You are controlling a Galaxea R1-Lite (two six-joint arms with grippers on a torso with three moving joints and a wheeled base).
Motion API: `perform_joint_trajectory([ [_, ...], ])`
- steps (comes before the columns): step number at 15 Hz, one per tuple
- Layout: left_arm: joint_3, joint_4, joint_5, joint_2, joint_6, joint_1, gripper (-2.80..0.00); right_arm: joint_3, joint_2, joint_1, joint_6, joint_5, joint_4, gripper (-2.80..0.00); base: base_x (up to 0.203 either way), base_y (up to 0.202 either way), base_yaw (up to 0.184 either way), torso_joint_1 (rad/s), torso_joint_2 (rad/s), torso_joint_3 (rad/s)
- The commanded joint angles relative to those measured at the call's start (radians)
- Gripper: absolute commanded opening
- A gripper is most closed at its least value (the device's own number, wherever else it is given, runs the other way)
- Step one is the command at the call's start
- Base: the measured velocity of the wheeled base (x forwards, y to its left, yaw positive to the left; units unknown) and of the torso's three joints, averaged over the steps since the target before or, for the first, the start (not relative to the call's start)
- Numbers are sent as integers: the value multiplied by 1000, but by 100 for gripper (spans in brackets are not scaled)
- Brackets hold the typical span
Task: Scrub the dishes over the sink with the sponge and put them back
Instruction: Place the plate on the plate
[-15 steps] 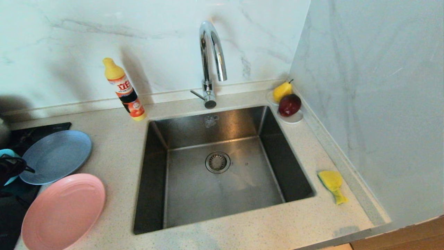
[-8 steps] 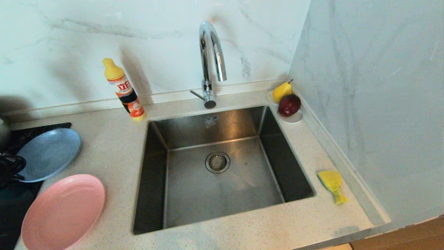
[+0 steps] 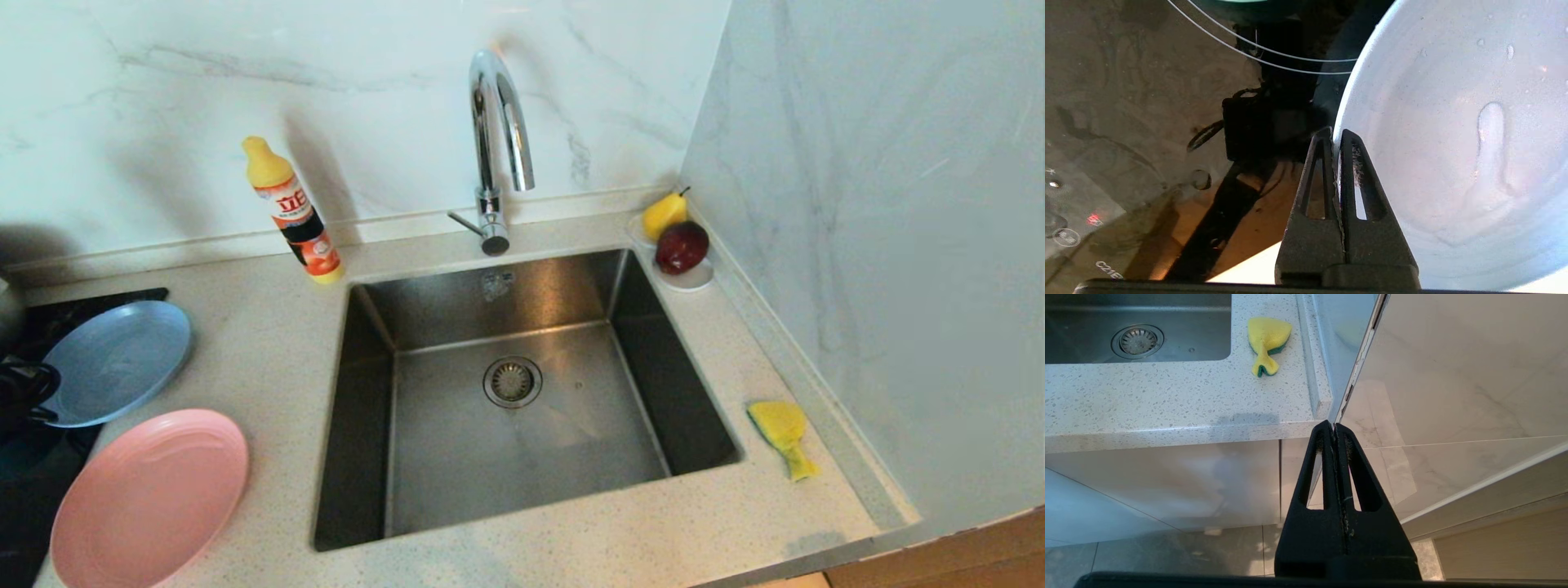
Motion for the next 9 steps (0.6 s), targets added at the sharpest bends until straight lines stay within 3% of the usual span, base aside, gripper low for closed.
perform_joint_trajectory([
  [1, -5, 0, -5, -46, -10, 1, -280, 0, 0, 1, -1, 0, 0, -280, 0, 0, 0, 0, 0, 0],
  [9, -94, 64, -19, -156, -15, 1, -280, 0, 0, 1, -1, 0, 0, -280, 0, 0, 0, 0, 0, 0],
])
